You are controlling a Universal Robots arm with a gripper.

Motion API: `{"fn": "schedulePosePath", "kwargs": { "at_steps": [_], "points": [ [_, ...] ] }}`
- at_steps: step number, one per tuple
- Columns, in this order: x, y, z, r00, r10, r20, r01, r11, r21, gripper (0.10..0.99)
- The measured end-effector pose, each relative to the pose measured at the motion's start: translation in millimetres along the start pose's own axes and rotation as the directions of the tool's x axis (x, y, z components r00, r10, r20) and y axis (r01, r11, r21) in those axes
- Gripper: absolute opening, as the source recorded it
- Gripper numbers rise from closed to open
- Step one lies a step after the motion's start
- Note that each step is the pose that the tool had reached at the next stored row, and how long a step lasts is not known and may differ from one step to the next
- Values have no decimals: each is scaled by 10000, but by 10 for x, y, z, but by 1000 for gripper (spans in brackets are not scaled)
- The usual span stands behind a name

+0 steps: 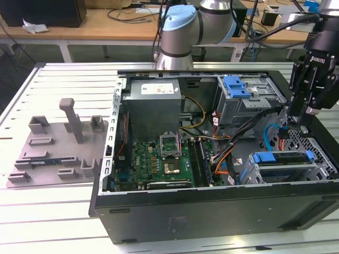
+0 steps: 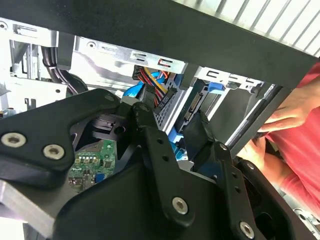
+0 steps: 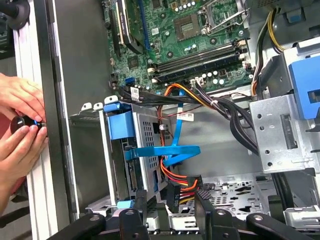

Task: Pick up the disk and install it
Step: 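Insert the first disk wire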

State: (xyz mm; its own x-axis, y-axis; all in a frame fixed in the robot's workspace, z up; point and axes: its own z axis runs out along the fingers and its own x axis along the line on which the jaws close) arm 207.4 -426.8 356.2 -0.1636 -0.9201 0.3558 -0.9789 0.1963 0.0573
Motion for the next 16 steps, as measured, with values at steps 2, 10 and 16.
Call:
{"fn": "schedulePosePath", "kwargs": {
  "at_steps": [2,10,16],
  "points": [
    [-5,0,7,10000,99,-2,-99,10000,-5,506],
    [-45,-9,44,9977,673,-39,-674,9976,-144,506],
    [-151,2,80,9968,723,-341,-726,9973,-76,506]
  ]
}}
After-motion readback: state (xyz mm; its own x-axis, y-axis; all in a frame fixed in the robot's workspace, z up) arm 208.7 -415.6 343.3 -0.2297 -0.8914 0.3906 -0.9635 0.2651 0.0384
